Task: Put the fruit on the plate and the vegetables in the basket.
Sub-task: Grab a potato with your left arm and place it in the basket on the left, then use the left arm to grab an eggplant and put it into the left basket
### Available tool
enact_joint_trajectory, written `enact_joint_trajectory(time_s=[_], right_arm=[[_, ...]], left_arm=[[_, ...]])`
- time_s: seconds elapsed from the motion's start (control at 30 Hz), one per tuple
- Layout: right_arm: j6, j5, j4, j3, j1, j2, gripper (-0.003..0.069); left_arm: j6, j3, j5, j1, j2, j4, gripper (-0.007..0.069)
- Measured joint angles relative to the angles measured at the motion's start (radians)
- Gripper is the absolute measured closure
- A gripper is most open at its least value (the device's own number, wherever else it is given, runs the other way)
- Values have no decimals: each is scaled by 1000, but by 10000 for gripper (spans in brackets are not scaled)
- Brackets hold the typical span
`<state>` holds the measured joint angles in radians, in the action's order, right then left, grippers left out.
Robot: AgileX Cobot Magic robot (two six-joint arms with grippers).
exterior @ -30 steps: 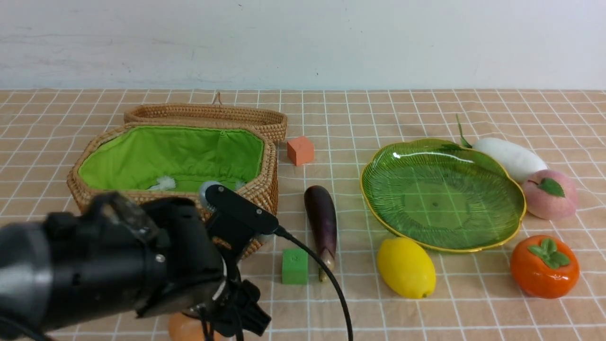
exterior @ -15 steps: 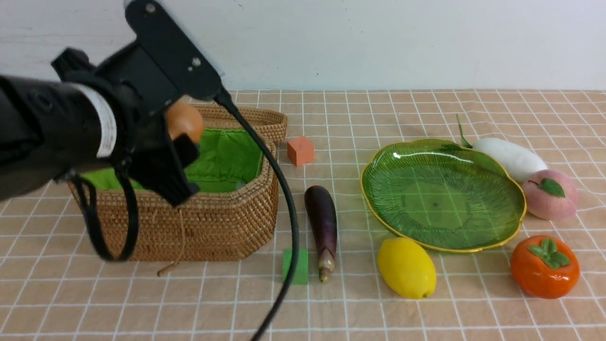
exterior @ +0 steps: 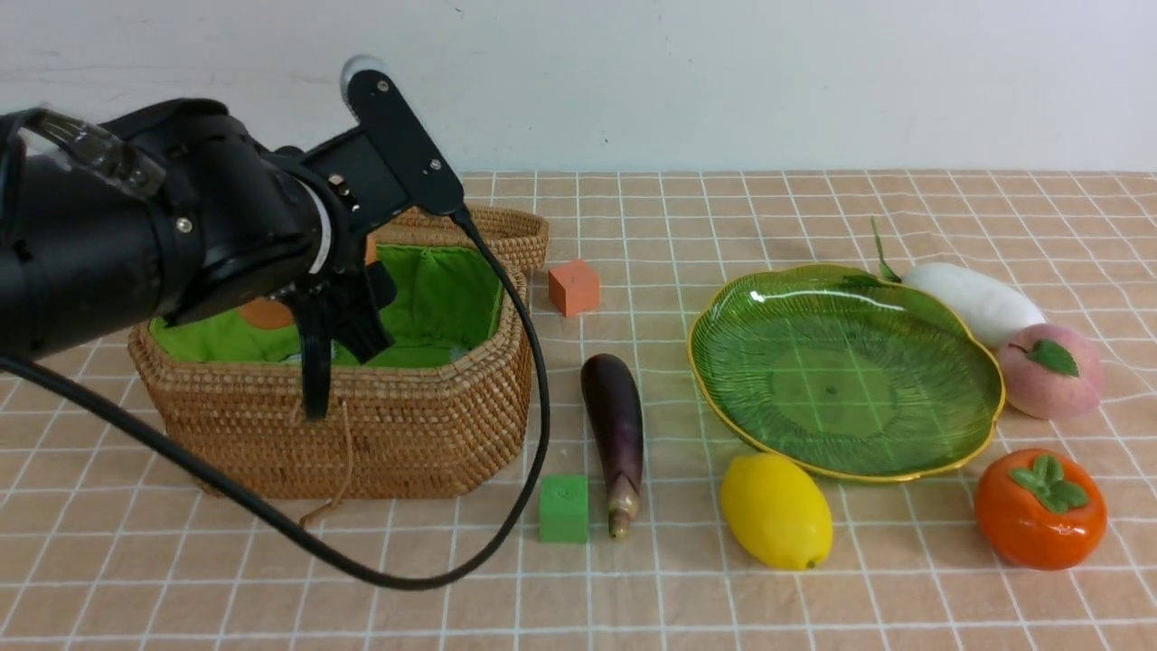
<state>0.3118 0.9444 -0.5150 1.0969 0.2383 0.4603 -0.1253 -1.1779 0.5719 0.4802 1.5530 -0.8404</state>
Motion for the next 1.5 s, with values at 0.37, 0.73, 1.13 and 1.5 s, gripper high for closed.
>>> enact_joint_trajectory(time_s=[0.37,0.73,1.13,1.5], right_arm=[[0,128,0,4,0,0,431],[0,317,13,4,0,0,425],[-27,321,47,4,0,-7,425],[-27,322,56,5,0,-71,425]], left_arm=[[-220,-4,264,110,-60,116,92],[-228,-165,386,389,21,693,613],[-349,-525,381,361,472,599,217],[-443,-641,349,324,668,451,172]])
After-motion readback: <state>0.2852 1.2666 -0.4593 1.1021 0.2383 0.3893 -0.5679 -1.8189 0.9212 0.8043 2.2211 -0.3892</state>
